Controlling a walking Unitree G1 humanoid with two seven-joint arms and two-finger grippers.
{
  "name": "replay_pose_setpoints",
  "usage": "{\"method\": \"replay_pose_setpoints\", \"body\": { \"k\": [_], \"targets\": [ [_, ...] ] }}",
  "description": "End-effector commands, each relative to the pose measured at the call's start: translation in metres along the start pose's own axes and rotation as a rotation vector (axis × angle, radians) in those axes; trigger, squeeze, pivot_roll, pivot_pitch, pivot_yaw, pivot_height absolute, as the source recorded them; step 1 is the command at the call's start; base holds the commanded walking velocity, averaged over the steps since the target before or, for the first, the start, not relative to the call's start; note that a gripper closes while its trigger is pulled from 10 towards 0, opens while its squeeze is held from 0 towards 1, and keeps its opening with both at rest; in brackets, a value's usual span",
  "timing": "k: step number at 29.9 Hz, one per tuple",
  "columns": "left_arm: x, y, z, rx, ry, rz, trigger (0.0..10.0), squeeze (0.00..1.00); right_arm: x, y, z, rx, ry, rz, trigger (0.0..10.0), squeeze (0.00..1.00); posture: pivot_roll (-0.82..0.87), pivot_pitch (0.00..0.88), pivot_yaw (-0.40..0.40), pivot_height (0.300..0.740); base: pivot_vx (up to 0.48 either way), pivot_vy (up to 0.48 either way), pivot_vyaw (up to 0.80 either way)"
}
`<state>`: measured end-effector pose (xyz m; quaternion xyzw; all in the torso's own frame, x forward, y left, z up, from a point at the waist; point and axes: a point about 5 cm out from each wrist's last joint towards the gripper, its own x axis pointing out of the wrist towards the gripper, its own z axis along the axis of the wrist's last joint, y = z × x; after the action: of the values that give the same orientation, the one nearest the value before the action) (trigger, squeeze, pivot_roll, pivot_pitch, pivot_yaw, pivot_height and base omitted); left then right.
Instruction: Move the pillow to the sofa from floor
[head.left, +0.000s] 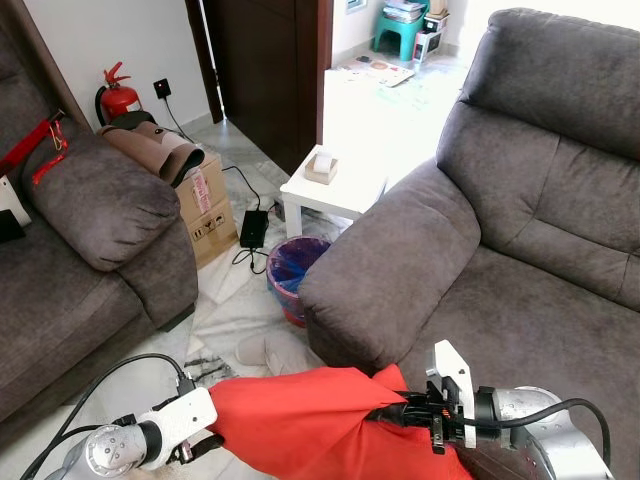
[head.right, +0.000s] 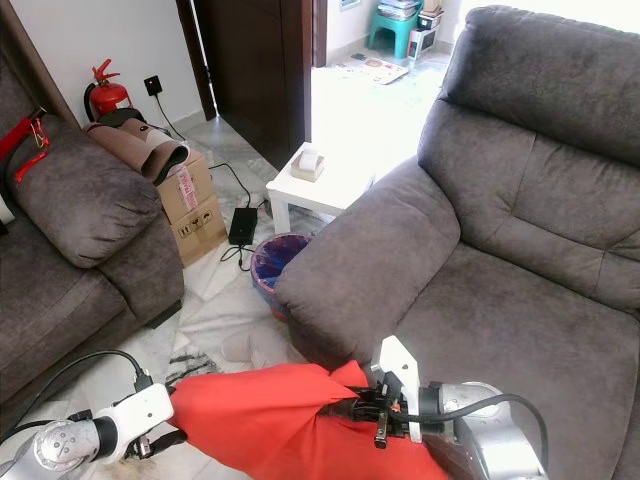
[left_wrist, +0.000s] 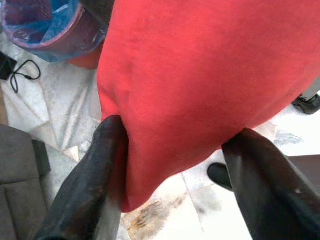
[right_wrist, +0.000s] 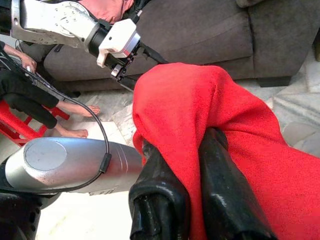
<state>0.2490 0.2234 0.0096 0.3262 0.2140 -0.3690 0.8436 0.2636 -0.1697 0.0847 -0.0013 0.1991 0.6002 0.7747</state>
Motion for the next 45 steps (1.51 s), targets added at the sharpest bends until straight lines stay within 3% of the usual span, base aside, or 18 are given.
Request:
{"method": "replay_pose_setpoints", "body": {
  "k": [1,36,42,45],
  "targets": [
    [0.001,-0.005,-0.002,-0.017,-0.006,-0.019,0.0,0.0,-0.002,0.001,0.026,-0.085,-0.106,0.023,10.0,0.0,0.05,0.156,0.003,0.74,0.0,0.0,0.0],
    [0.014,0.0,0.013,-0.063,-0.074,0.138,0.0,0.0,0.007,0.005,0.021,-0.055,-0.139,0.022,10.0,0.0,0.06,0.143,0.008,0.74,0.0,0.0,0.0],
    [0.012,0.021,0.025,-0.226,-0.158,0.336,0.0,0.0,0.01,0.003,0.013,-0.025,-0.201,-0.066,10.0,0.0,0.06,0.143,0.017,0.74,0.0,0.0,0.0],
    [0.008,0.04,0.043,-0.361,-0.254,0.551,0.0,0.0,0.011,-0.003,0.002,0.018,-0.239,-0.23,10.0,0.0,0.07,0.143,0.018,0.74,0.0,0.0,0.0]
  ]
}}
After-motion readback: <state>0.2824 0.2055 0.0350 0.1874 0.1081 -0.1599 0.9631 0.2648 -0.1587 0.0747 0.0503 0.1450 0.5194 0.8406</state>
